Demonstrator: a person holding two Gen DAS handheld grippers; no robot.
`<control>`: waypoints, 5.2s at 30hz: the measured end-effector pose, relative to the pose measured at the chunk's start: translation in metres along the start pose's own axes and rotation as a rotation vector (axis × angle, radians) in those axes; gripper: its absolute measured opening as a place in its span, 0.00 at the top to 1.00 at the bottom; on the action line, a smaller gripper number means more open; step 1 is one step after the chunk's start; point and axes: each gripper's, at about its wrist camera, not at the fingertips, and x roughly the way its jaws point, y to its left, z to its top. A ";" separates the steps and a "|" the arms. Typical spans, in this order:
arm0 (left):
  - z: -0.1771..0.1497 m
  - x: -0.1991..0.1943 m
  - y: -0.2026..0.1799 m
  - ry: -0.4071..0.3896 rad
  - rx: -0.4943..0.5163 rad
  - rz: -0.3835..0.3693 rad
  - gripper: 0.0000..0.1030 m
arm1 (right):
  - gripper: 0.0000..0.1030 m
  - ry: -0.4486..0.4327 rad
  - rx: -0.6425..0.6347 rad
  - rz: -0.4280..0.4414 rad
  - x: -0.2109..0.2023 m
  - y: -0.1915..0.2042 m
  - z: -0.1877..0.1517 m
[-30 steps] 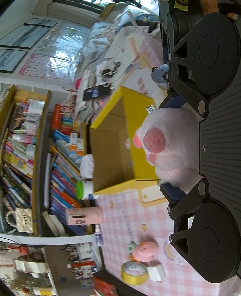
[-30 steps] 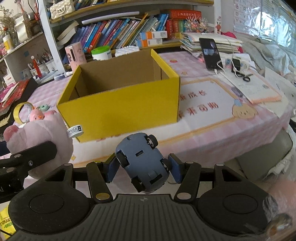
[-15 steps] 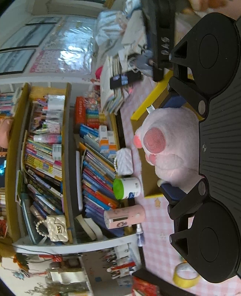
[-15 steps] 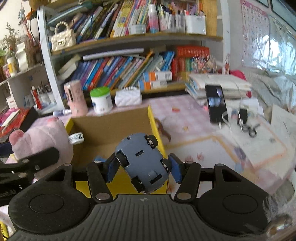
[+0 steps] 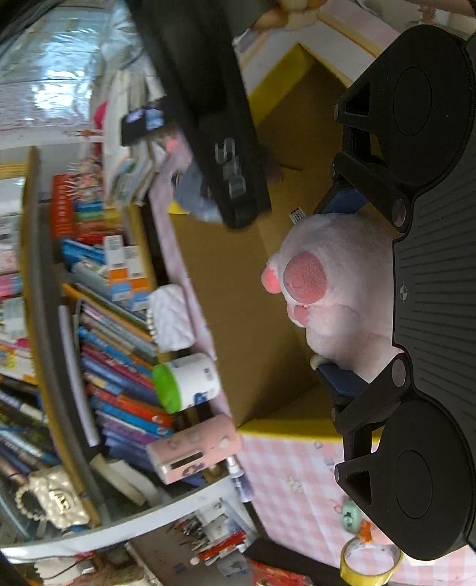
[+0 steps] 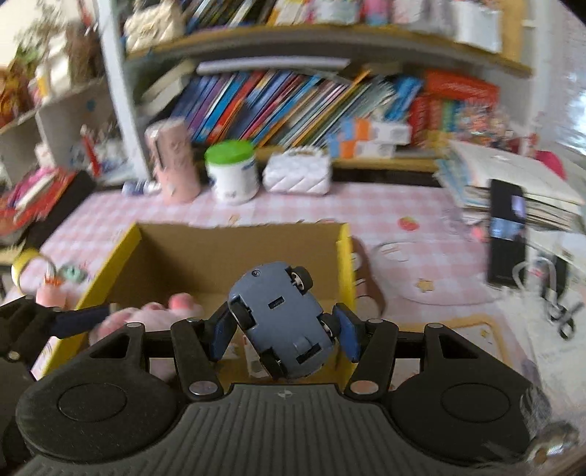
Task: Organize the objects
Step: 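Open right tool dropping grey car into box while left tool releases pink pig, then withdraw both open tools from the yellow box back toward the toys, then grasp the pink plush chick with right tool while left tool grasps the white plug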
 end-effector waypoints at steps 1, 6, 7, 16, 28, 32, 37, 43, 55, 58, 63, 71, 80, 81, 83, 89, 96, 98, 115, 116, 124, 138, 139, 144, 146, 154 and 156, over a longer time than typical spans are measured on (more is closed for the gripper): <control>0.001 0.004 -0.001 0.009 -0.005 0.003 0.16 | 0.47 0.018 -0.019 0.010 0.009 0.002 0.004; 0.001 0.018 -0.001 0.052 -0.011 0.036 0.14 | 0.47 0.108 -0.107 0.047 0.049 0.015 0.012; 0.001 0.019 -0.001 0.058 -0.012 0.042 0.14 | 0.47 0.126 -0.119 0.052 0.055 0.017 0.012; 0.003 0.016 -0.001 0.024 0.013 0.086 0.10 | 0.47 0.248 -0.211 0.055 0.099 0.030 0.016; 0.003 -0.022 0.014 -0.065 -0.054 0.092 0.08 | 0.40 0.156 -0.149 0.063 0.068 0.023 0.025; 0.003 -0.047 0.024 -0.119 -0.104 0.096 0.06 | 0.35 0.023 -0.095 0.035 0.023 0.014 0.032; -0.005 -0.077 0.037 -0.169 -0.159 0.122 0.05 | 0.32 -0.142 -0.029 -0.036 -0.033 0.008 0.029; -0.028 -0.109 0.055 -0.184 -0.214 0.134 0.04 | 0.29 -0.250 0.048 -0.155 -0.086 0.008 0.000; -0.099 -0.141 0.072 -0.105 -0.234 0.164 0.04 | 0.29 -0.157 0.079 -0.310 -0.104 0.068 -0.098; -0.119 -0.145 0.079 -0.065 -0.247 0.177 0.04 | 0.29 -0.105 0.082 -0.305 -0.103 0.086 -0.121; -0.146 -0.153 0.096 -0.010 -0.310 0.182 0.04 | 0.26 -0.053 0.075 -0.284 -0.106 0.113 -0.147; -0.173 -0.173 0.117 0.012 -0.347 0.230 0.04 | 0.20 -0.039 0.027 -0.238 -0.112 0.154 -0.166; -0.194 -0.191 0.142 0.013 -0.358 0.258 0.04 | 0.17 -0.028 -0.018 -0.175 -0.110 0.198 -0.171; -0.196 -0.193 0.145 0.014 -0.362 0.261 0.04 | 0.17 -0.026 -0.023 -0.167 -0.110 0.203 -0.172; -0.199 -0.195 0.150 0.016 -0.368 0.265 0.04 | 0.16 -0.023 -0.034 -0.156 -0.109 0.212 -0.173; -0.208 -0.201 0.161 0.022 -0.367 0.272 0.04 | 0.16 -0.025 -0.054 -0.138 -0.110 0.233 -0.175; -0.215 -0.206 0.169 0.022 -0.364 0.277 0.04 | 0.14 -0.035 -0.042 -0.130 -0.114 0.246 -0.176; -0.217 -0.207 0.172 0.024 -0.366 0.279 0.04 | 0.14 -0.034 -0.042 -0.127 -0.114 0.249 -0.176; -0.230 -0.208 0.192 0.039 -0.401 0.281 0.04 | 0.13 -0.011 -0.084 -0.088 -0.107 0.282 -0.174; -0.230 -0.208 0.192 0.042 -0.404 0.283 0.04 | 0.13 -0.009 -0.086 -0.085 -0.105 0.283 -0.173; -0.228 -0.192 0.205 0.069 -0.431 0.310 0.03 | 0.13 0.015 -0.114 -0.049 -0.085 0.291 -0.165; -0.207 -0.141 0.240 0.123 -0.498 0.347 0.03 | 0.16 0.069 -0.156 0.036 -0.018 0.299 -0.123; -0.205 -0.138 0.242 0.123 -0.500 0.347 0.03 | 0.16 0.070 -0.157 0.044 -0.013 0.300 -0.119; -0.195 -0.124 0.253 0.115 -0.506 0.332 0.03 | 0.23 0.064 -0.154 0.080 0.010 0.303 -0.100; -0.191 -0.118 0.257 0.112 -0.503 0.329 0.03 | 0.26 0.061 -0.151 0.098 0.018 0.304 -0.092; -0.177 -0.094 0.275 0.119 -0.504 0.341 0.03 | 0.34 0.061 -0.150 0.167 0.060 0.316 -0.055; -0.175 -0.088 0.279 0.130 -0.508 0.362 0.03 | 0.35 0.062 -0.165 0.180 0.073 0.321 -0.047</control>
